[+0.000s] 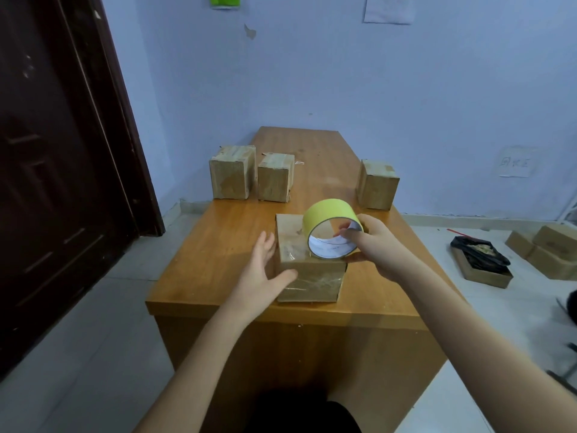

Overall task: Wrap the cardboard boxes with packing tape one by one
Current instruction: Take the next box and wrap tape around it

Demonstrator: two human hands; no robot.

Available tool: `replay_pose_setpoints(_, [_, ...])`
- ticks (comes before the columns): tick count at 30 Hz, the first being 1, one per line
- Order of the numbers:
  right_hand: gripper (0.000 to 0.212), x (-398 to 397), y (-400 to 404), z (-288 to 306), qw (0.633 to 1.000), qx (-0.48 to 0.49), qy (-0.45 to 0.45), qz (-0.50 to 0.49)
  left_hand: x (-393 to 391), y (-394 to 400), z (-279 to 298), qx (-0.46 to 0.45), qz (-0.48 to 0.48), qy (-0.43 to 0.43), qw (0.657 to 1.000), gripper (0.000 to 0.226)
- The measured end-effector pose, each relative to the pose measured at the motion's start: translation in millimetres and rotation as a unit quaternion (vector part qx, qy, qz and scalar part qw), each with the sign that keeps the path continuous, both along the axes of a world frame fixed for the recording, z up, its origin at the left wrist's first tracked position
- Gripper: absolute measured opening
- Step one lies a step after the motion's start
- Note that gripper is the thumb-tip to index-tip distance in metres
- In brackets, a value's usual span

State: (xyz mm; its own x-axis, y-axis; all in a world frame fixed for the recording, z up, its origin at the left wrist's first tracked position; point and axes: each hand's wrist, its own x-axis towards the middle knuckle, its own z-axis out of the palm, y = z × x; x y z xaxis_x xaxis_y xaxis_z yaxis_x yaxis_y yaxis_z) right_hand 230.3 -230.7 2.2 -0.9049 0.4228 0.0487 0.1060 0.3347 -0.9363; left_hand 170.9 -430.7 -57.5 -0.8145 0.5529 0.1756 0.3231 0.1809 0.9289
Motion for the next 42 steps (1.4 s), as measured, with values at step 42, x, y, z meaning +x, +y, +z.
replay_pose_setpoints(42, [0.017, 1.5, -9.5, -7.5, 0.986, 0.161, -0.049, 0.008, 24.5, 14.2, 0.7, -0.265, 0.139, 0.402, 0.866, 0.067])
